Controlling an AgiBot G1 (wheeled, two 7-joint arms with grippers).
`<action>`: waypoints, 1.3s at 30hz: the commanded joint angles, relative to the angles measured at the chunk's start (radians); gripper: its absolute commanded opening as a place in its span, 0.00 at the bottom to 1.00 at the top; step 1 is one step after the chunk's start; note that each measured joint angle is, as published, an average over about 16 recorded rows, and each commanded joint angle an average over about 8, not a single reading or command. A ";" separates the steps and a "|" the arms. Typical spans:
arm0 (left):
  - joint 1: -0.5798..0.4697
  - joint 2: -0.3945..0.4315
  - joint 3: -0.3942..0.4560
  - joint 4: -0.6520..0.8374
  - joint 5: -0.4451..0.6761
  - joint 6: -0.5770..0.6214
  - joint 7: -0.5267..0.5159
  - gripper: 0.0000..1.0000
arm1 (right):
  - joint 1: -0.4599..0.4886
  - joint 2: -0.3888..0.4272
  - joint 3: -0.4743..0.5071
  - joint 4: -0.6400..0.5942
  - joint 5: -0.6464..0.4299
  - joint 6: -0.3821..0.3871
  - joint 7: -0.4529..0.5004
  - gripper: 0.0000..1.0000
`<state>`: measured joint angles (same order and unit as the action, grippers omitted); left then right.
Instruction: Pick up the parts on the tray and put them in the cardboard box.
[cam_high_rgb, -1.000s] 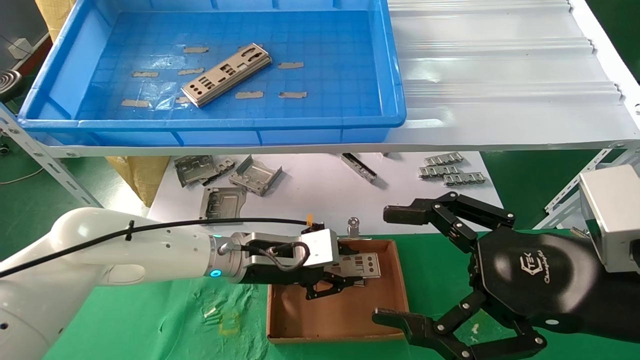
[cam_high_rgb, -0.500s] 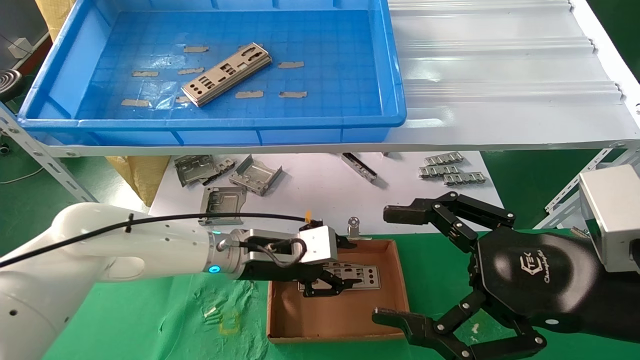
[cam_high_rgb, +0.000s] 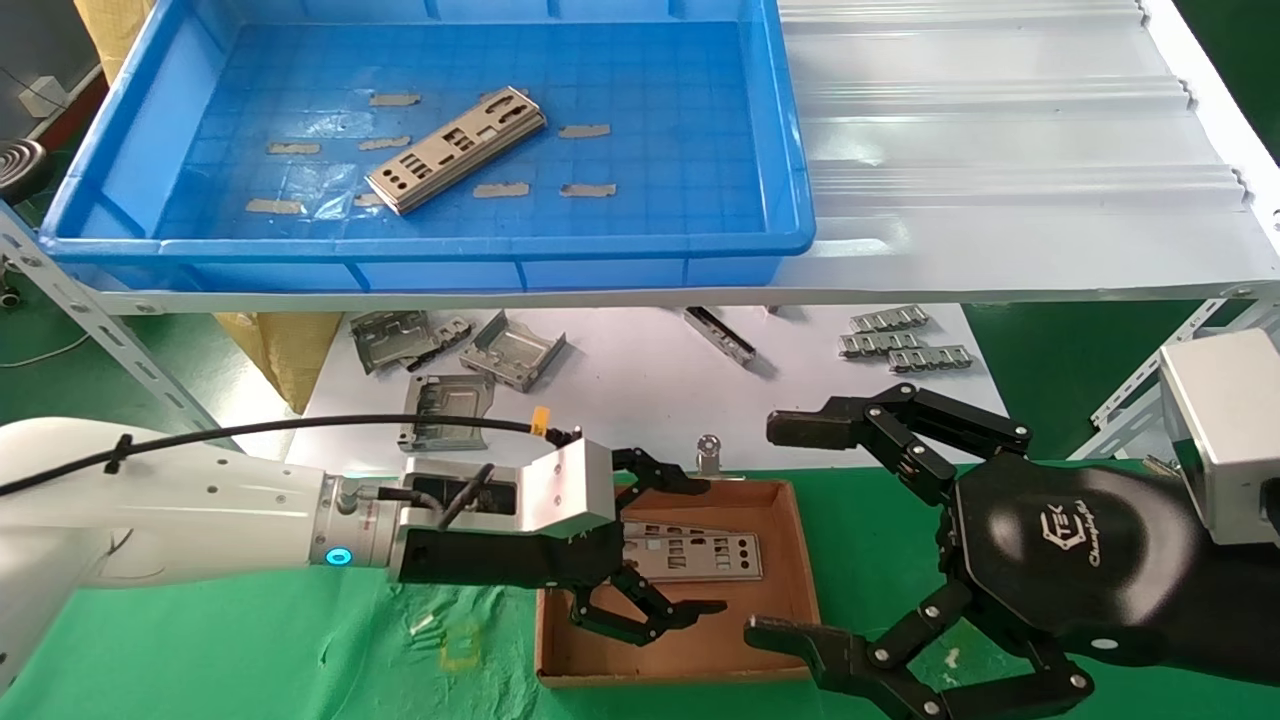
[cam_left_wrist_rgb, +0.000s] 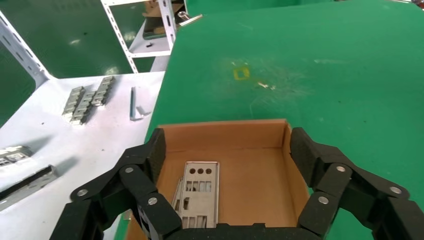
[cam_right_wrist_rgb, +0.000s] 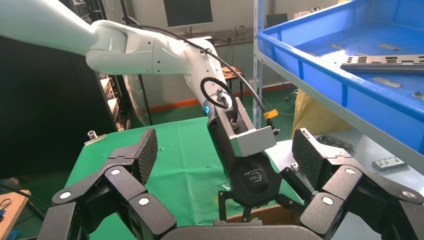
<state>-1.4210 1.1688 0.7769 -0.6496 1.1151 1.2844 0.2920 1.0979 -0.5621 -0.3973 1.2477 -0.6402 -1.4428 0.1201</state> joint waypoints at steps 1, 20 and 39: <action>0.011 -0.013 -0.010 -0.009 -0.022 0.019 -0.005 1.00 | 0.000 0.000 0.000 0.000 0.000 0.000 0.000 1.00; 0.058 -0.090 -0.080 -0.102 -0.065 0.036 -0.075 1.00 | 0.000 0.000 0.000 0.000 0.000 0.000 0.000 1.00; 0.166 -0.265 -0.236 -0.301 -0.185 0.102 -0.227 1.00 | 0.000 0.000 0.000 0.000 0.000 0.000 0.000 1.00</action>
<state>-1.2551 0.9032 0.5403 -0.9510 0.9300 1.3861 0.0652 1.0979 -0.5620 -0.3974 1.2475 -0.6401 -1.4427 0.1201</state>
